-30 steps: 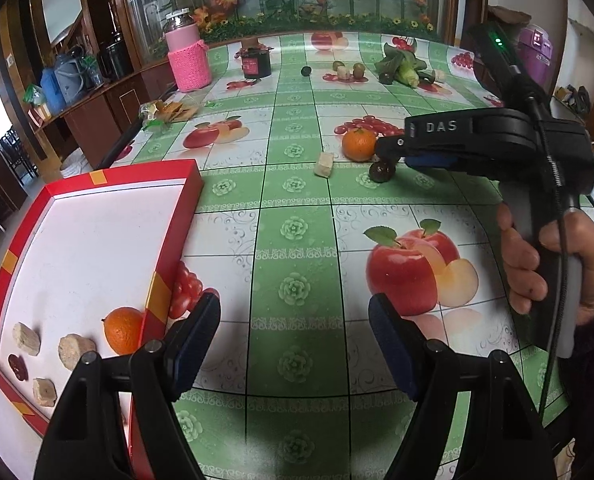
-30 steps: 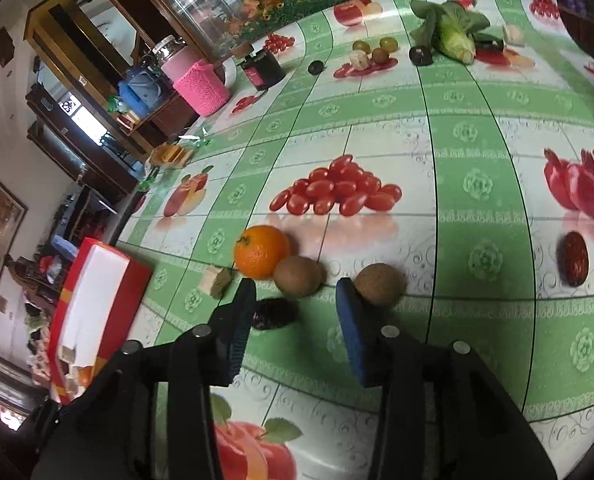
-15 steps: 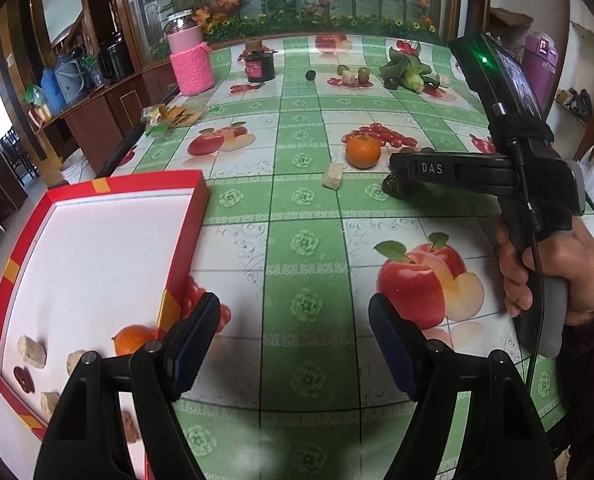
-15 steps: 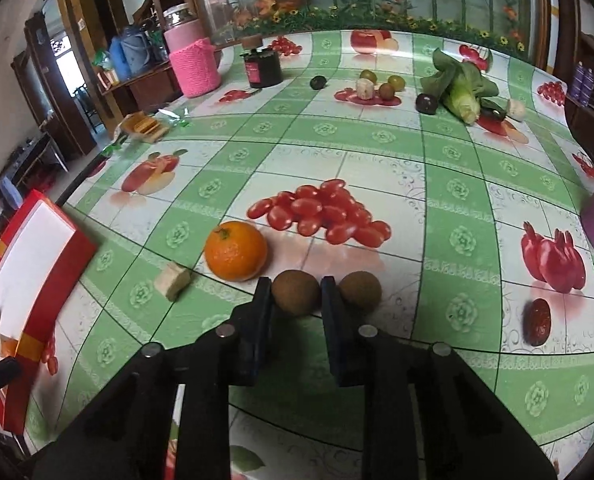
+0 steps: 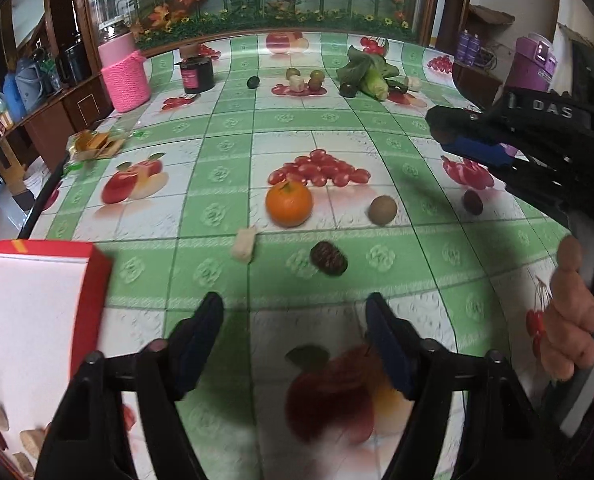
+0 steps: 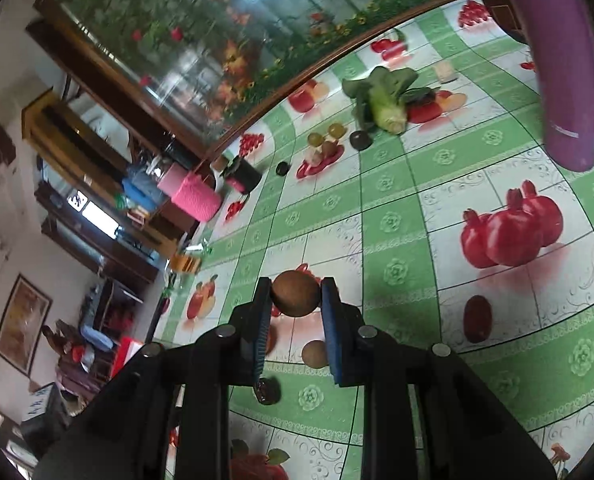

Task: Organize fruits
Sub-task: 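Carry the kiwi into the tray and release while the left gripper drops the date there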

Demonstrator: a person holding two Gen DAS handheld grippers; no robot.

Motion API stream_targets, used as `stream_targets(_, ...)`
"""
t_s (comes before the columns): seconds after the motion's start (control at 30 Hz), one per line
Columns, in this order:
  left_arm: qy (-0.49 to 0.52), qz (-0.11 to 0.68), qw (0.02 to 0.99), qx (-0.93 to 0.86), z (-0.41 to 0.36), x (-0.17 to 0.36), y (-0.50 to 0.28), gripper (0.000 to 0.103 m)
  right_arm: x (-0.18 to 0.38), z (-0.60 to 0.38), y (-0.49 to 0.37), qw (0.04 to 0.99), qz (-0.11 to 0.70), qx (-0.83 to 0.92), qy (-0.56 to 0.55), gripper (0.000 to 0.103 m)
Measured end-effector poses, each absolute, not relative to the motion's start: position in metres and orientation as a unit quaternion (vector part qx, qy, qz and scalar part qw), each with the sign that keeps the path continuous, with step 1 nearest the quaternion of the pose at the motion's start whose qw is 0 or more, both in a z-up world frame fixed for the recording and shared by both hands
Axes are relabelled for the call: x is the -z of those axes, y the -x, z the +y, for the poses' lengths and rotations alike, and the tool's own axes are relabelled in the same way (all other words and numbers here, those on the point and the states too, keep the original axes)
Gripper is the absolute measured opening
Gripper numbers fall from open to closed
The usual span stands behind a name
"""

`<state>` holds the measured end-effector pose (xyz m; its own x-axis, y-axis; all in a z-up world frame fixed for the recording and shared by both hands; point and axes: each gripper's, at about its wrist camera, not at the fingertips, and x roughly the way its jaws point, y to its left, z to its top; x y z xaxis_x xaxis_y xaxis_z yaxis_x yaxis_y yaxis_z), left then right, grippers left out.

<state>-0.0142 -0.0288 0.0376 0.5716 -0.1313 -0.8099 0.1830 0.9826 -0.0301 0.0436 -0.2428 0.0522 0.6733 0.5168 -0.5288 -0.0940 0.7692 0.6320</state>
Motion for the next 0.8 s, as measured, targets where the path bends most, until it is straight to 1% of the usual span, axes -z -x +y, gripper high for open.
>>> stream_targets(0.03,-0.026,0.459,0.883,0.093,-0.034,-0.035,0.009,0.057,-0.053,-0.245,-0.043,0.869,0.361,-0.17,-0.292,0.026)
stream_targets(0.13,-0.023,0.469,0.877,0.1,-0.045,-0.028,-0.001,0.053,-0.053,-0.248,-0.043,0.868,0.361,-0.167,-0.299,0.026)
stream_targets(0.2,-0.026,0.466,0.879,0.096,-0.05,-0.025,-0.006,0.044,-0.052,-0.248,-0.042,0.864,0.364,-0.169,-0.305,0.026)
stream_targets(0.23,-0.024,0.467,0.879,0.096,-0.051,-0.024,-0.008,0.043,-0.052,-0.248,-0.042,0.862,0.366,-0.171,-0.306,0.026)
stream_targets(0.3,-0.022,0.47,0.877,0.095,-0.054,-0.021,-0.013,0.034,-0.051,-0.246,-0.043,0.861,0.368,-0.174,-0.306,0.027)
stream_targets(0.33,-0.023,0.47,0.877,0.094,-0.055,-0.02,-0.015,0.032,-0.051,-0.245,-0.043,0.86,0.369,-0.176,-0.305,0.027)
stream_targets(0.4,-0.026,0.464,0.88,0.094,-0.057,-0.018,-0.016,0.022,-0.05,-0.241,-0.043,0.859,0.373,-0.182,-0.301,0.027)
stream_targets(0.63,-0.016,0.458,0.883,0.102,-0.053,-0.02,-0.011,0.02,-0.049,-0.234,-0.044,0.862,0.378,-0.179,-0.287,0.027)
stream_targets(0.8,-0.029,0.429,0.898,0.093,-0.039,-0.045,0.023,0.02,-0.048,-0.23,-0.044,0.869,0.378,-0.173,-0.268,0.027)
